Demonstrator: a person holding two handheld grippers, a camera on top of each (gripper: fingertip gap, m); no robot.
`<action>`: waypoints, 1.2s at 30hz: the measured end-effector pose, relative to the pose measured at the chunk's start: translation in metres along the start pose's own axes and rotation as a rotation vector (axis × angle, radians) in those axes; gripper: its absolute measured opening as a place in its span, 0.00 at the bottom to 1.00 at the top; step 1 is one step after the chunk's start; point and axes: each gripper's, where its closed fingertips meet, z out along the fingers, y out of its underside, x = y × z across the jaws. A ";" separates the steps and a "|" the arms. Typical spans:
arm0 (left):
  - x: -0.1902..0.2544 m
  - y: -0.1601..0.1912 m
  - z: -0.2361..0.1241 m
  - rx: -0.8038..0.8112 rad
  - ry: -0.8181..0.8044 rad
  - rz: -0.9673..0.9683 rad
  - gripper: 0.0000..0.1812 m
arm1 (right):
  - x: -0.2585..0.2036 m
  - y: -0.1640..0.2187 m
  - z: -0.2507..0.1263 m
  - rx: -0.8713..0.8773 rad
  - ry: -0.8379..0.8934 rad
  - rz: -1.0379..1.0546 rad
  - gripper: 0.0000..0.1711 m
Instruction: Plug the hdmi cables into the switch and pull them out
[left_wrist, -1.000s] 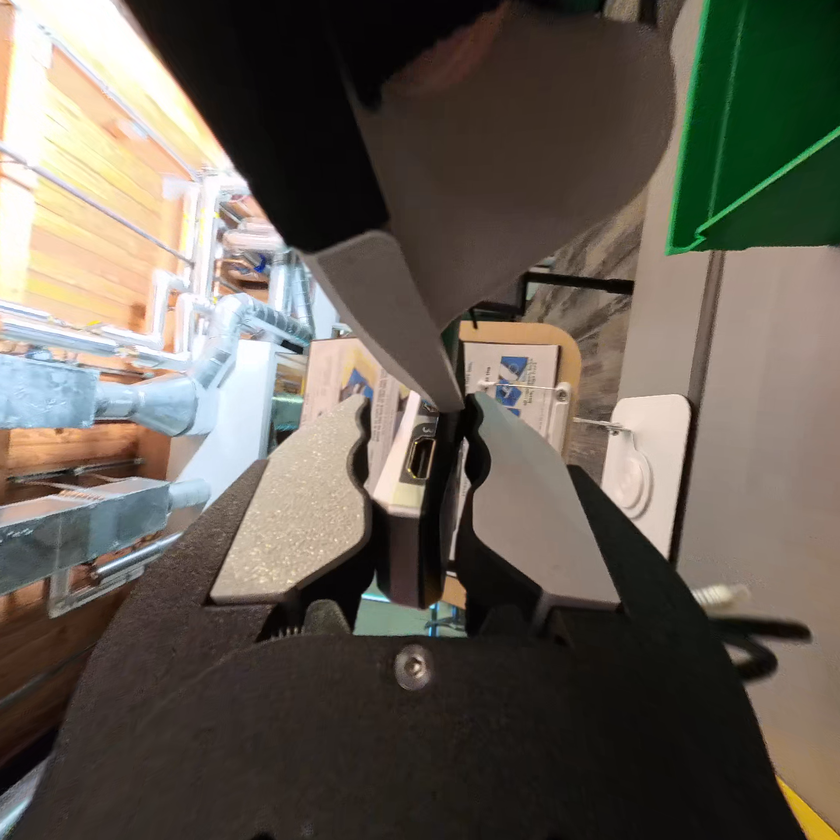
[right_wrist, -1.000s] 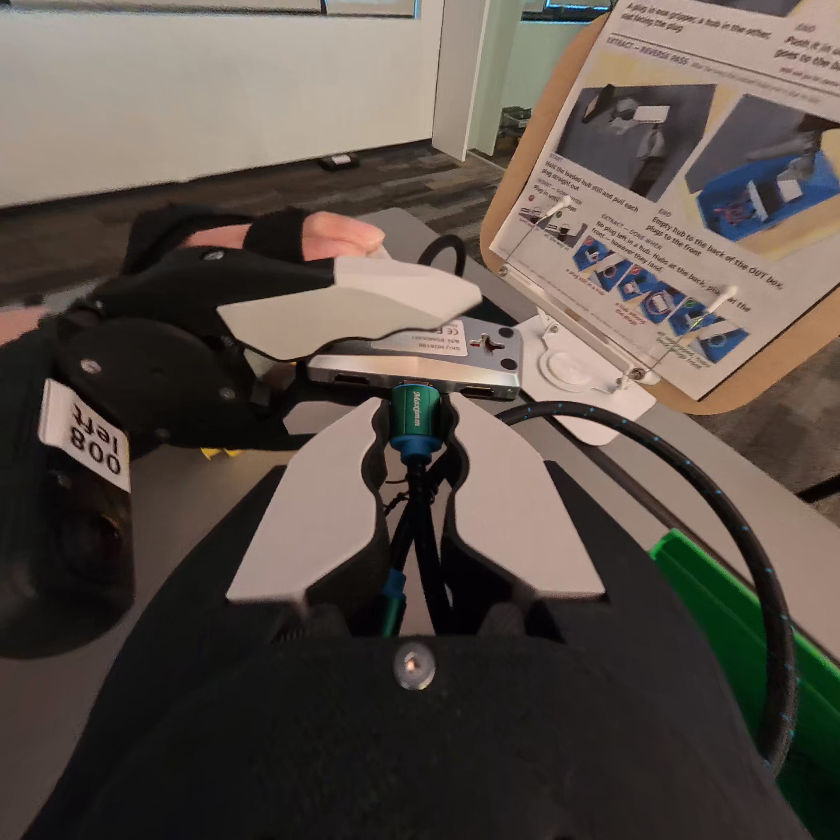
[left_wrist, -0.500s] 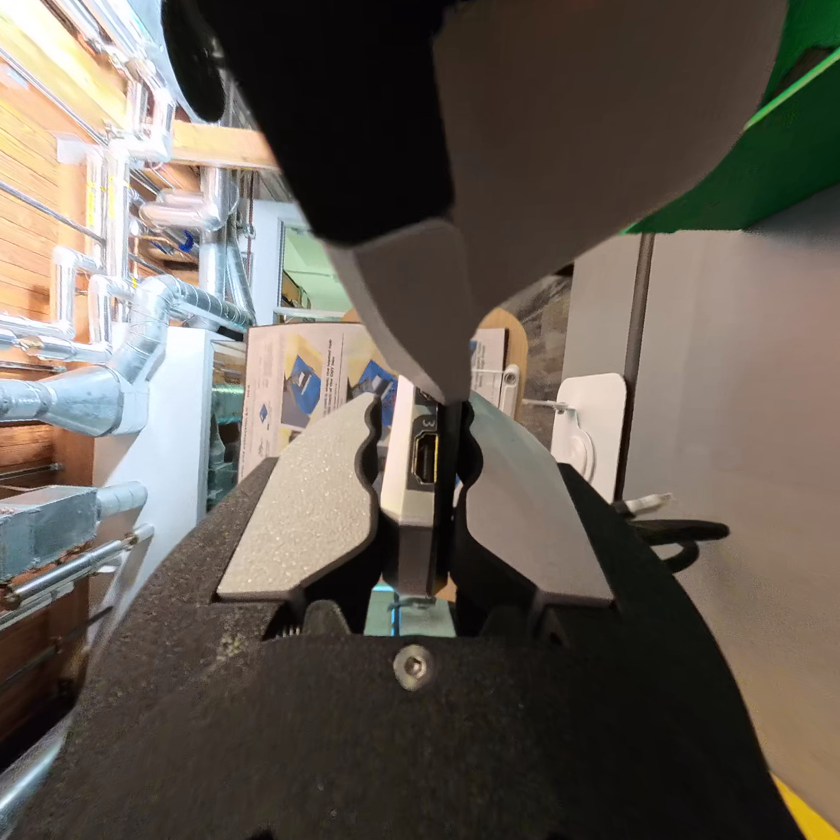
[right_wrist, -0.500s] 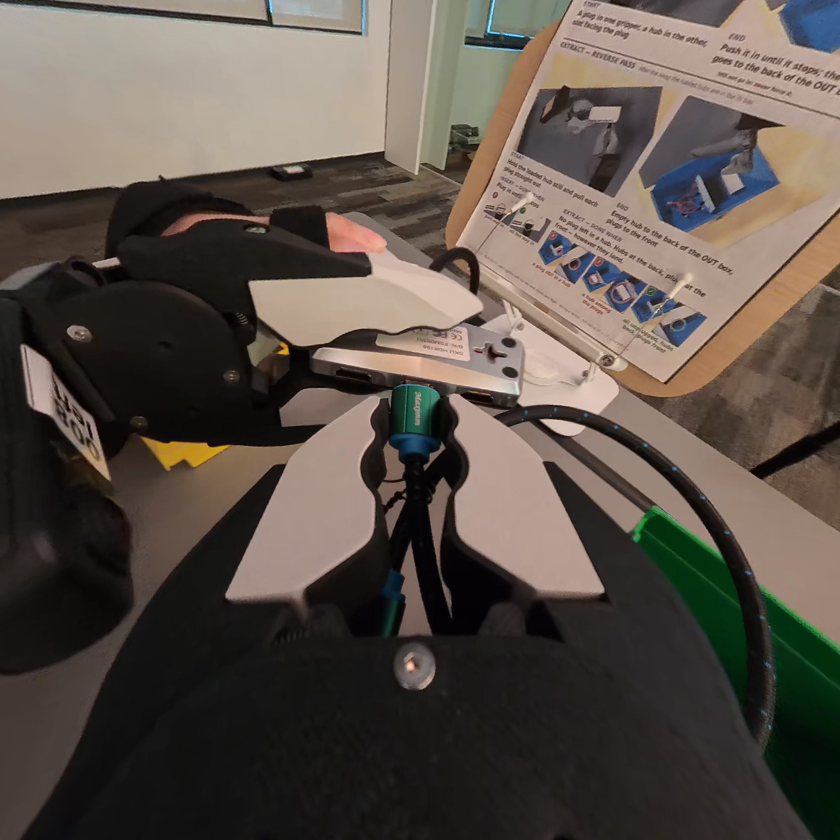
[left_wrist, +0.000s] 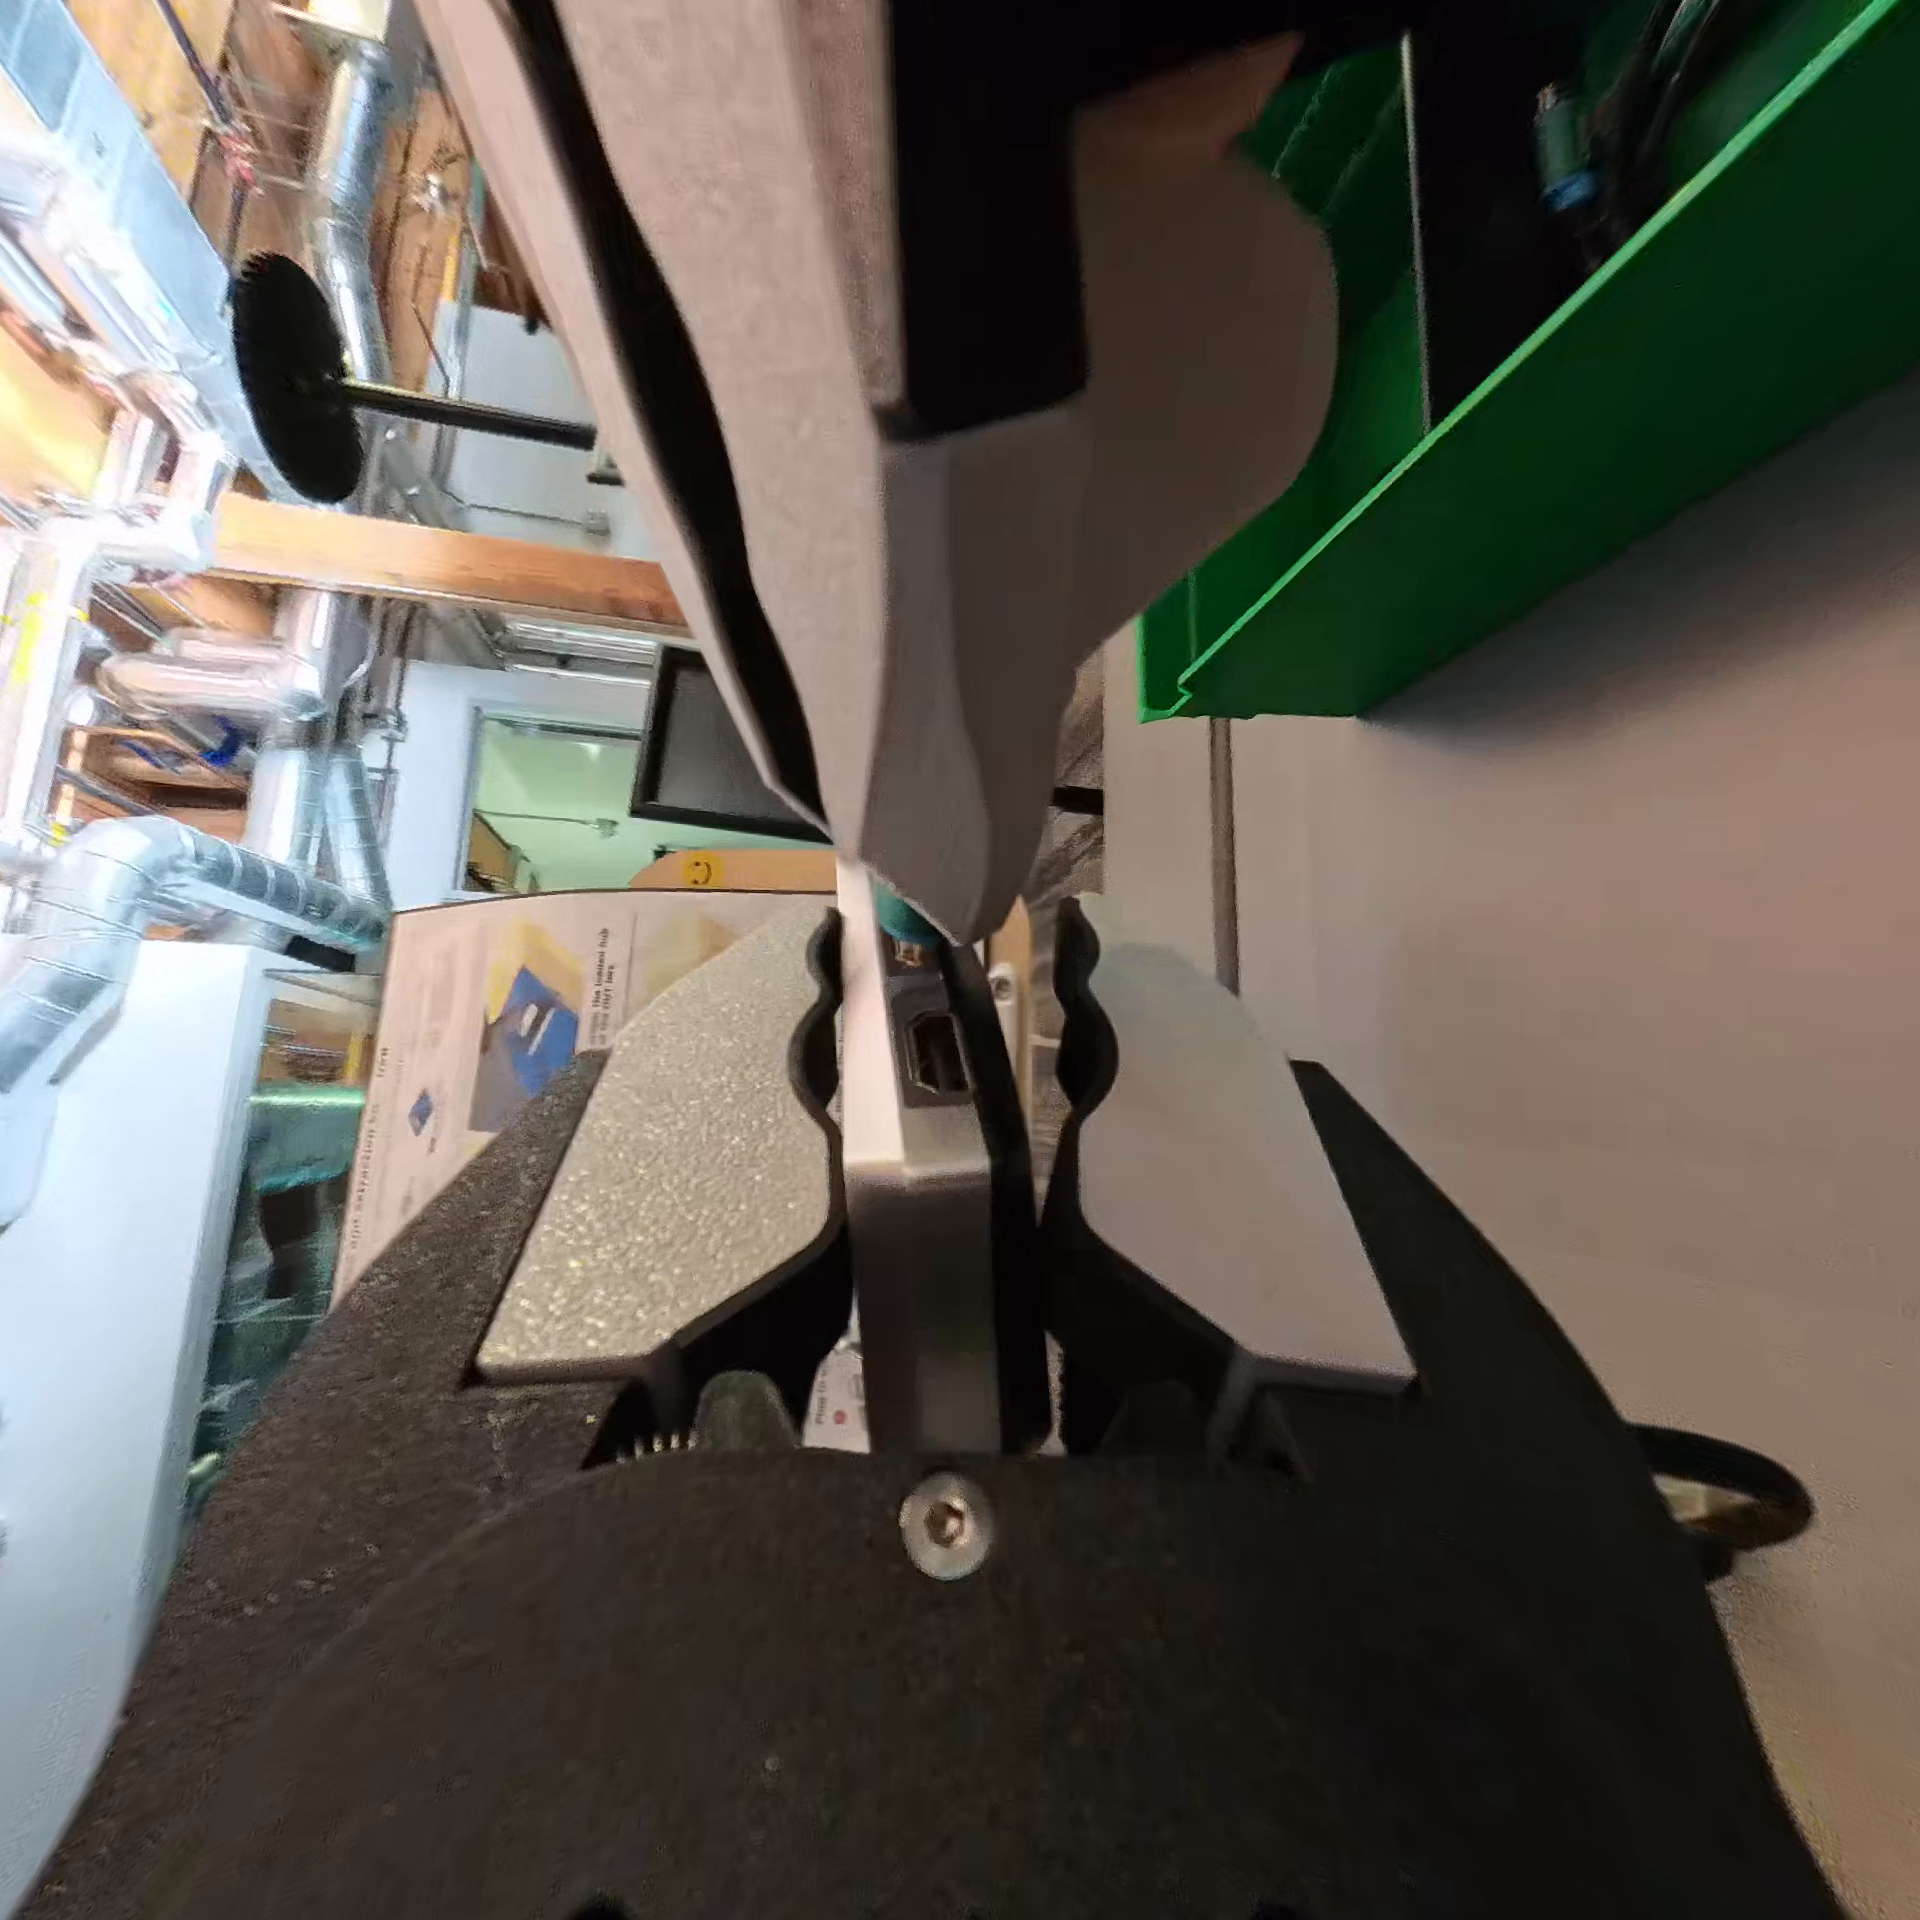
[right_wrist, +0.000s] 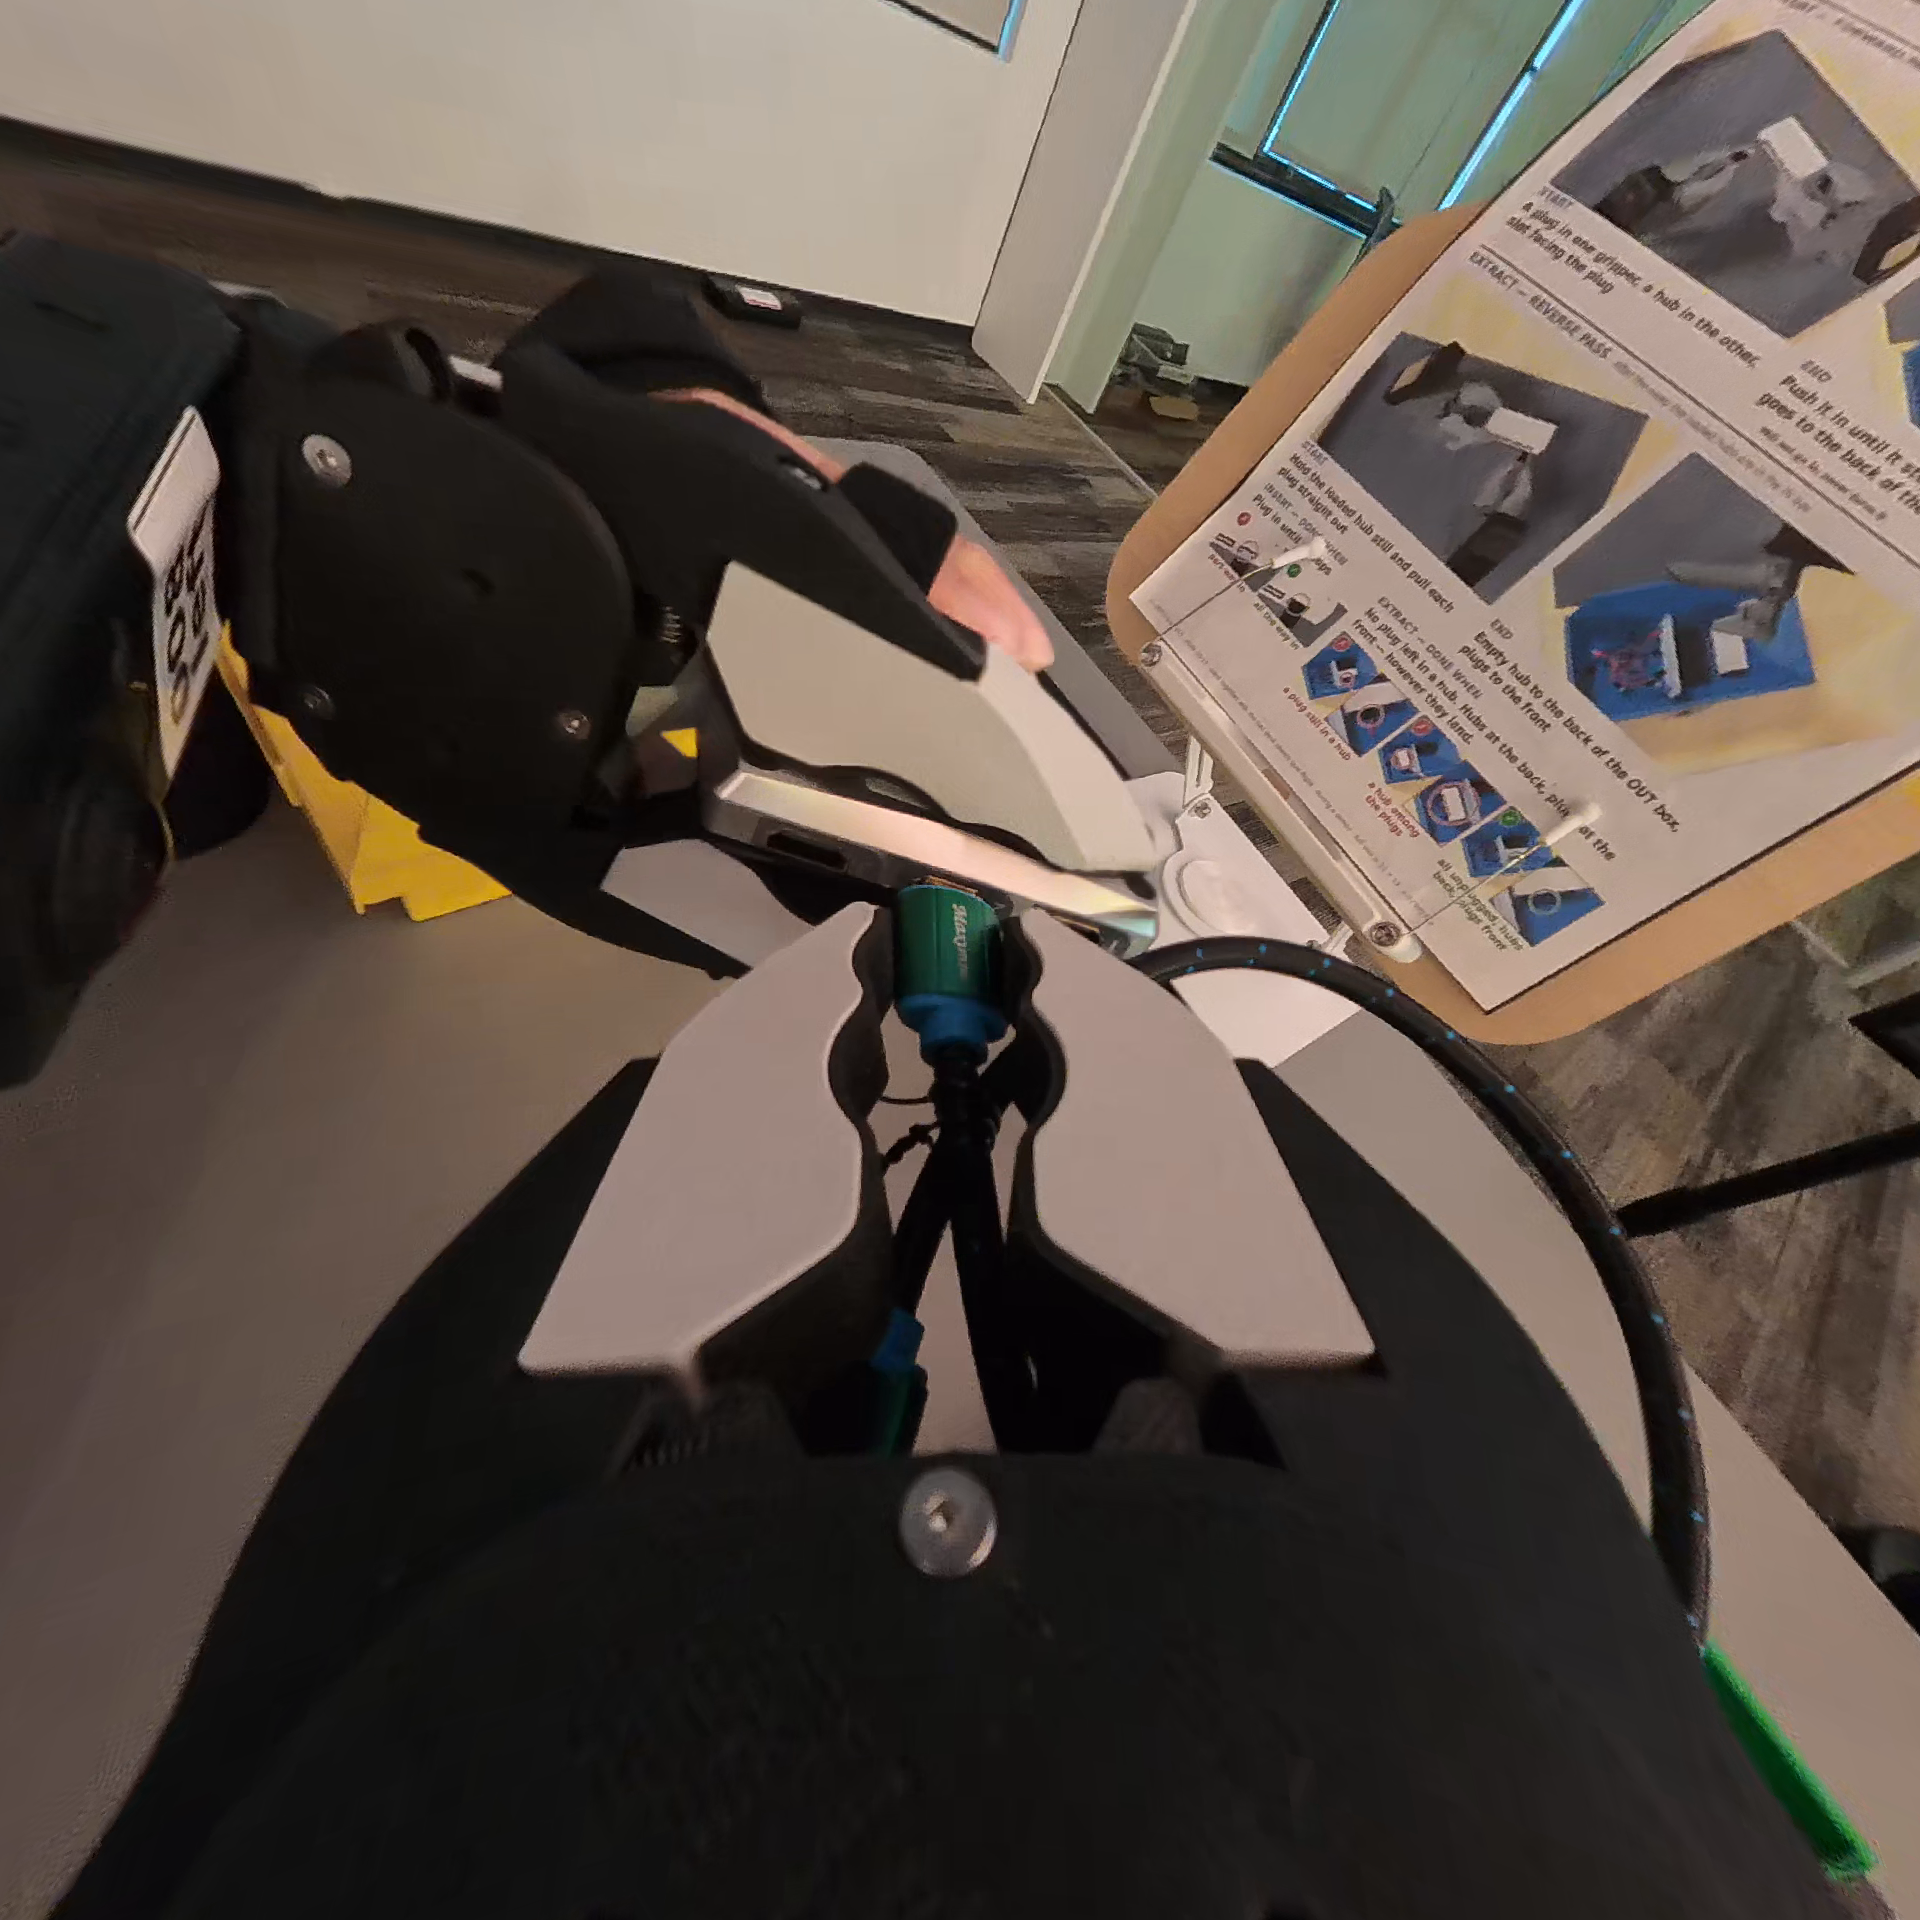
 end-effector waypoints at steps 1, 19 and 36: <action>-0.001 0.000 -0.001 -0.007 0.002 0.000 0.21 | 0.000 0.000 0.000 0.002 -0.008 0.015 0.10; -0.013 -0.003 -0.010 -0.066 -0.063 -0.029 0.20 | -0.004 -0.007 -0.013 0.063 0.038 -0.019 0.10; 0.004 0.025 -0.061 -0.035 0.000 -0.559 0.24 | 0.001 0.007 -0.006 0.015 0.237 -0.247 0.07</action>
